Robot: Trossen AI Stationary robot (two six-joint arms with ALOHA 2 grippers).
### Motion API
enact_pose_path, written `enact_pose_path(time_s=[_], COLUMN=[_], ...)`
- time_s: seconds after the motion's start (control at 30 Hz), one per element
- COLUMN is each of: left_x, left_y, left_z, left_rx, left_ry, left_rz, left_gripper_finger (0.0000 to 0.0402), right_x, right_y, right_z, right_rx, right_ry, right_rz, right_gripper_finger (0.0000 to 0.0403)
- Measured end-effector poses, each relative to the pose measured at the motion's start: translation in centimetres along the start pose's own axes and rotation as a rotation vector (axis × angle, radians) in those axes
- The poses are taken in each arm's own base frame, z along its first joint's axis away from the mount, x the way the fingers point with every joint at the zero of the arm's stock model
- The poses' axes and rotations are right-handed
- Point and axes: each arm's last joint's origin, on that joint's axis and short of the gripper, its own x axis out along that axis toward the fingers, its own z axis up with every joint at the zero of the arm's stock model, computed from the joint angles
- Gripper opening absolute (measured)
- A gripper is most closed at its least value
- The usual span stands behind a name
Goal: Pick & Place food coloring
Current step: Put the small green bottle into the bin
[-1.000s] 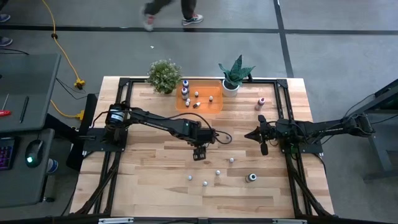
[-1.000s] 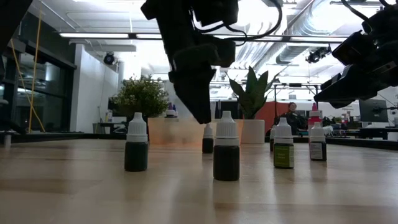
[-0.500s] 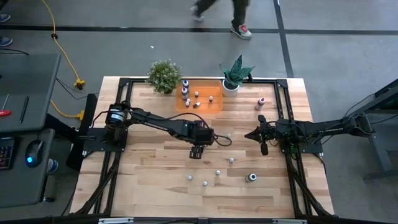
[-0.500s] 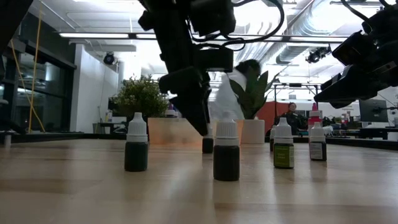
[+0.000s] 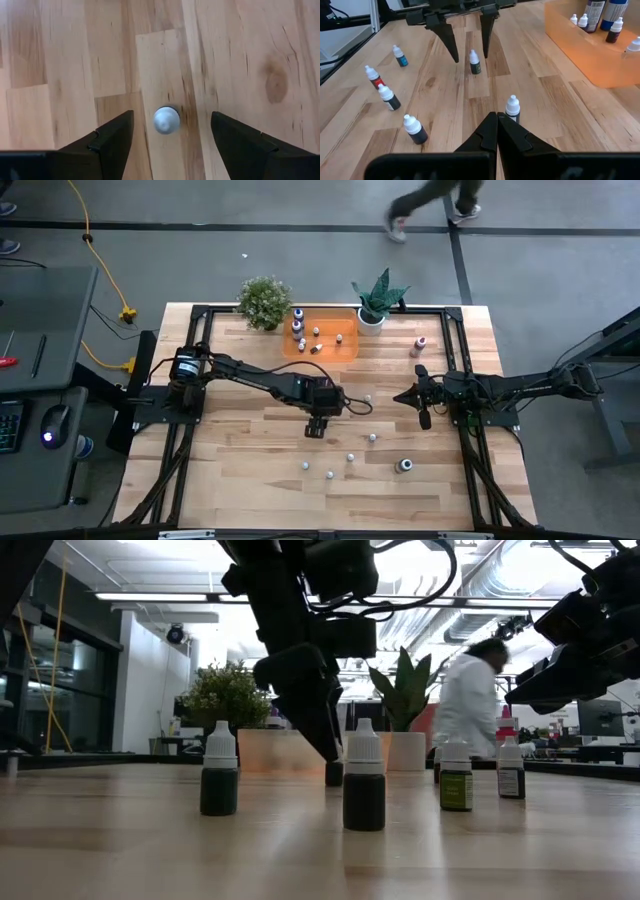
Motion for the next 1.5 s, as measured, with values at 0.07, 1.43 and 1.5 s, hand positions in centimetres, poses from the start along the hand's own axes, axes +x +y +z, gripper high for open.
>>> enact_pose_path(time_s=[0.07,1.43,1.5], left_x=[0.0,-0.61,-0.61], left_y=[0.0,0.92,0.9], left_z=[0.0,0.04,0.03], left_rx=[-0.003,-0.065,-0.065], left_ry=[0.0,-0.009,-0.008], left_rz=[0.0,0.007,0.005], left_gripper_finger=[0.0251,0.0158,0.0158], right_x=[0.0,0.0,0.0], right_y=[0.0,0.0,0.0], right_z=[0.0,0.0,-0.01], right_rx=[0.0,0.0,0.0], right_ry=[0.0,0.0,0.001], right_rz=[0.001,0.0,0.0], right_gripper_finger=[0.0,0.0,0.0])
